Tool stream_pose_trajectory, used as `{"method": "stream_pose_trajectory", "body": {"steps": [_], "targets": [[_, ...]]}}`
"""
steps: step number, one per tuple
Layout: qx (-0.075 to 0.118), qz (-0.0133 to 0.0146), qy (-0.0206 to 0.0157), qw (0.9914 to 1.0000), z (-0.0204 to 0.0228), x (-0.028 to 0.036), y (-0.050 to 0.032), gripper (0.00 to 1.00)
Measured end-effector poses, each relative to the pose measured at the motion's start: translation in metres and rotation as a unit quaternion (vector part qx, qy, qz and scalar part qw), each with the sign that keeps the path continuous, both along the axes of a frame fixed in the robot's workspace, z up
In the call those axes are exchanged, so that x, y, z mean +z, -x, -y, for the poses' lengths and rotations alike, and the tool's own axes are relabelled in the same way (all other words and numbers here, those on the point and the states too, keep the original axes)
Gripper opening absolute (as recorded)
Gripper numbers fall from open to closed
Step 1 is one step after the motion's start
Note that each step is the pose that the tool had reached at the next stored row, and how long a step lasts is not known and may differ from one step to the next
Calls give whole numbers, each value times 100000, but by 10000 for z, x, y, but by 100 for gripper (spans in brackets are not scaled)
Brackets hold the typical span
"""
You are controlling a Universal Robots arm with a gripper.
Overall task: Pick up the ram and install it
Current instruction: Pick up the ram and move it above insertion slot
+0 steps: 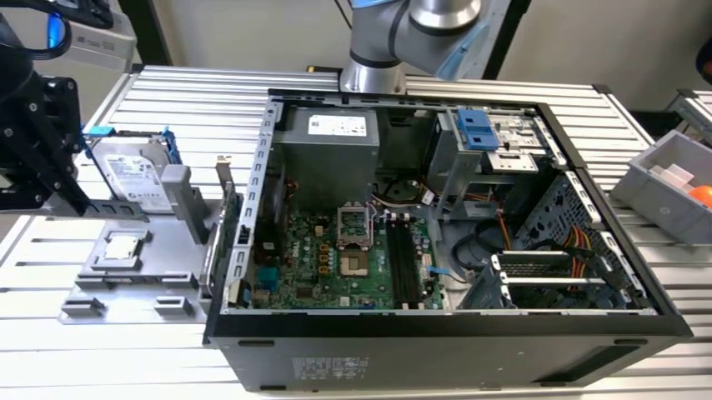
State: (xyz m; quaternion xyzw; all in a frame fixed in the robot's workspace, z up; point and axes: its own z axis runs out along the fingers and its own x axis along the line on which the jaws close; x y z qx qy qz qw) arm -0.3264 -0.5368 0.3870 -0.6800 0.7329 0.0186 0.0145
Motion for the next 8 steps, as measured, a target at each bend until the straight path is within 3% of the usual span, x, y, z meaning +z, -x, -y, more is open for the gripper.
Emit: {"method": "stream_pose_trajectory", "body": {"steps": [8], "targets": [[-1,-18,-2,100000,0,0,-173,0]]}}
